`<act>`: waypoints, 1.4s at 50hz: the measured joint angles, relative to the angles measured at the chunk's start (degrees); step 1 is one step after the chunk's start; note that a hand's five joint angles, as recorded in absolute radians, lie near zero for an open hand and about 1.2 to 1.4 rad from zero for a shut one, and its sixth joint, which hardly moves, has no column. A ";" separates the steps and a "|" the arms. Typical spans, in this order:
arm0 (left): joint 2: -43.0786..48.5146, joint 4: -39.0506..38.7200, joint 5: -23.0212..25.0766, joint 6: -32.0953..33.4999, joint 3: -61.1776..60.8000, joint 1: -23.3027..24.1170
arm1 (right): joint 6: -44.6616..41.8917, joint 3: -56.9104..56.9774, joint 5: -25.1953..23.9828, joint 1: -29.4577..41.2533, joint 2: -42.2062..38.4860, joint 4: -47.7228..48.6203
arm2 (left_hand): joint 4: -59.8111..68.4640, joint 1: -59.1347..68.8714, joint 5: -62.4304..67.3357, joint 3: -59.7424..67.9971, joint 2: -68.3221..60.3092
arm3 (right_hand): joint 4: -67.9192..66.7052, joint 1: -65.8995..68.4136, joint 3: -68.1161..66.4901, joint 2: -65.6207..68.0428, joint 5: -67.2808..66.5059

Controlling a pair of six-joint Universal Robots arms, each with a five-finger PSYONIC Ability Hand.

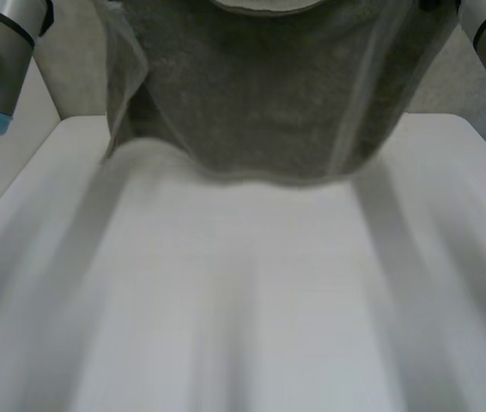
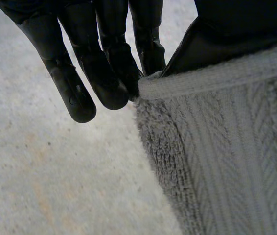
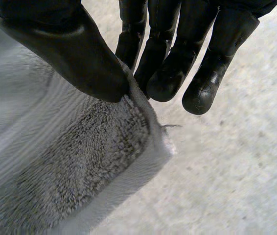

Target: Fold the towel.

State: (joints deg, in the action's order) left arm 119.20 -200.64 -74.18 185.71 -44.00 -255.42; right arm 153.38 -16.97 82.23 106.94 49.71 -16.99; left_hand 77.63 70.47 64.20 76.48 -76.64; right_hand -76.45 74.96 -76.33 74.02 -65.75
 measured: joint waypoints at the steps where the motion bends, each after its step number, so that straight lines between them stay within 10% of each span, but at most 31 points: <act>1: -0.27 -0.16 0.09 -0.09 -0.94 -0.02 | -0.06 -0.51 -0.14 0.00 -0.10 -1.03 | 0.01 0.00 0.10 0.00 0.00 | 0.00 0.00 0.00 0.00 0.00; 24: -0.85 0.27 15.86 30.24 -50.67 -3.73 | -8.15 -62.12 -10.41 -2.42 16.18 4.05 | 0.20 0.00 0.22 0.11 -0.11 | 0.00 0.02 0.00 0.01 0.00; 47: 6.58 -8.89 2.44 29.16 -51.54 -3.50 | -2.83 -75.72 -10.25 -2.89 22.29 15.90 | -22.47 -15.61 -8.06 -21.16 21.65 | 0.00 0.03 0.00 0.28 0.00; 63: 5.64 -7.77 1.75 21.77 -51.89 -3.02 | -2.79 -75.57 -9.83 -4.65 22.02 15.72 | -40.54 -34.51 -8.06 -39.47 39.92 | 0.00 0.04 0.00 0.28 0.00; 67: 3.89 -6.54 1.03 19.92 -52.04 -2.86 | -2.45 -75.51 -9.62 -5.53 22.30 15.68 | -36.63 -29.21 -20.67 -35.53 35.66 | 0.00 0.04 0.00 0.28 0.00; 70: 2.12 -4.88 0.41 19.11 -52.28 -2.82 | -1.85 -75.54 -9.50 -6.03 22.52 15.63 | -10.96 -4.56 -4.83 -9.54 9.29 | 0.00 0.04 0.00 0.28 0.00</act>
State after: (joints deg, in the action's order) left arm 121.32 -205.52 -73.76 204.83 -96.28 -258.24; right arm 151.54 -92.51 72.72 100.91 72.23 -1.36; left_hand 66.67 65.92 59.37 66.94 -67.35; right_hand -76.46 75.00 -76.33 74.30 -65.76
